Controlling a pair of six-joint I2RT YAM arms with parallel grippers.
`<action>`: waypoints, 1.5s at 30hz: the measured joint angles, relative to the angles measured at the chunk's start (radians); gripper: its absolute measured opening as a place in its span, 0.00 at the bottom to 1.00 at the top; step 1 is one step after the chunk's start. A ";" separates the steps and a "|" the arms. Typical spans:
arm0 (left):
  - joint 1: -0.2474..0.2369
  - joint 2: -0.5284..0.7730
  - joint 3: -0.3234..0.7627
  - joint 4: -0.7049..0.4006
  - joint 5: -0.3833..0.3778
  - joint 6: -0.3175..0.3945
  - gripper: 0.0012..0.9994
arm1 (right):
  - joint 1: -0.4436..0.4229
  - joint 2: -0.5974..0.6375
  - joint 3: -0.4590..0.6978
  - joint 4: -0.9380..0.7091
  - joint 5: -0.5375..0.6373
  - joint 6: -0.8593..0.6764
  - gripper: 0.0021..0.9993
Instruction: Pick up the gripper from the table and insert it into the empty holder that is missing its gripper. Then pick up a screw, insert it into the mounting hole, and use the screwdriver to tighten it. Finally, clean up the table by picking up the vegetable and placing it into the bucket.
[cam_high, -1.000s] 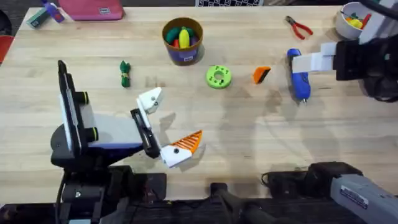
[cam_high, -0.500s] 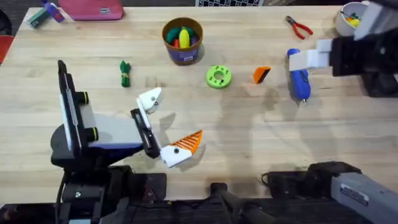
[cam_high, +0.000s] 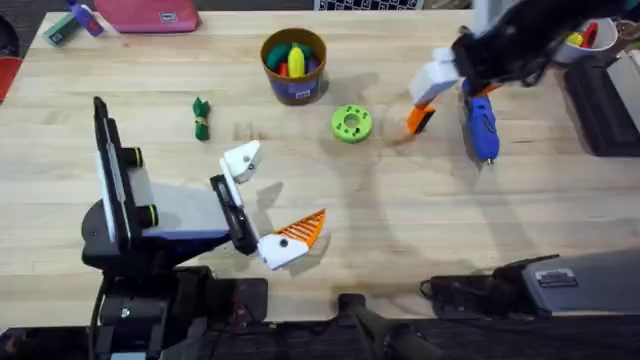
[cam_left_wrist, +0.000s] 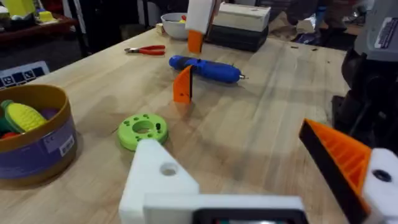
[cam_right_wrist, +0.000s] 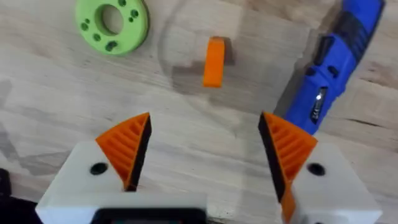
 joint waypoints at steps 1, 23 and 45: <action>0.000 0.000 0.000 0.000 0.000 0.000 0.99 | 0.002 0.029 0.000 0.004 0.003 -0.001 0.99; 0.000 0.000 0.000 0.000 0.000 0.000 0.99 | 0.007 0.276 0.000 0.089 0.023 -0.005 0.67; 0.000 0.000 0.000 0.000 0.000 0.003 0.99 | 0.041 0.263 0.000 0.104 0.052 0.063 0.01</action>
